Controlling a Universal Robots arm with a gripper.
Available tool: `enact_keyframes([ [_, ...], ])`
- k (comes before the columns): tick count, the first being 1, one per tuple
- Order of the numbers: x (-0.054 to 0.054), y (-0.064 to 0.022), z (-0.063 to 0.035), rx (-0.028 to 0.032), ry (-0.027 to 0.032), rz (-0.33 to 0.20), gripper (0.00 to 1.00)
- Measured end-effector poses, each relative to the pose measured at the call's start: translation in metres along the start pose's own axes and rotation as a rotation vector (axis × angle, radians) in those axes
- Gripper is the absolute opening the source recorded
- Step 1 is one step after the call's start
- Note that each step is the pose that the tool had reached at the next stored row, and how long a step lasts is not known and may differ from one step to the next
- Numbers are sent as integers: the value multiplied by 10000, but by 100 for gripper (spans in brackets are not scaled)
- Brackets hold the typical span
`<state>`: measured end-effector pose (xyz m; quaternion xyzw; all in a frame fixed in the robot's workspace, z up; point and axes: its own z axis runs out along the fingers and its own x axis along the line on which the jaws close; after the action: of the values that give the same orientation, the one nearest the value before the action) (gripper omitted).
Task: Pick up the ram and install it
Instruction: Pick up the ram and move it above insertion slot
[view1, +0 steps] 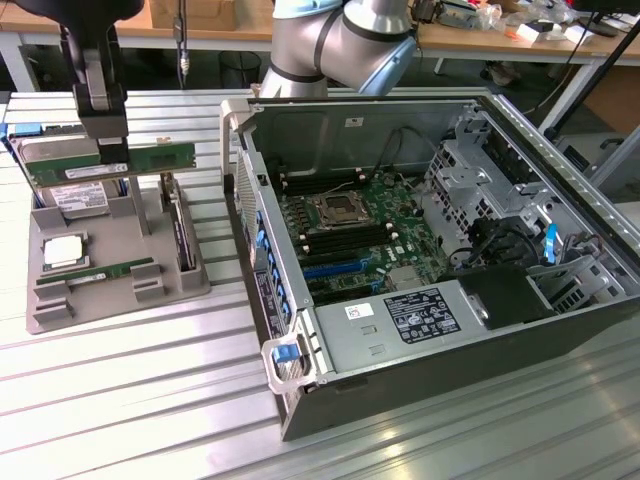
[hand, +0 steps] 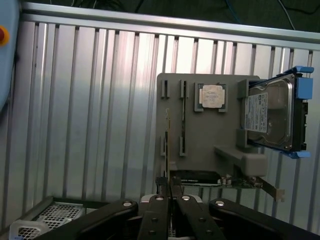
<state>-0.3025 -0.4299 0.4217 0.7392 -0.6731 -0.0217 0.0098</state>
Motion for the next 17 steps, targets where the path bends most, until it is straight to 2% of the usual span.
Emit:
enact_keyframes([
  [17, 14, -145, -6, -2, 28, 1, 12],
])
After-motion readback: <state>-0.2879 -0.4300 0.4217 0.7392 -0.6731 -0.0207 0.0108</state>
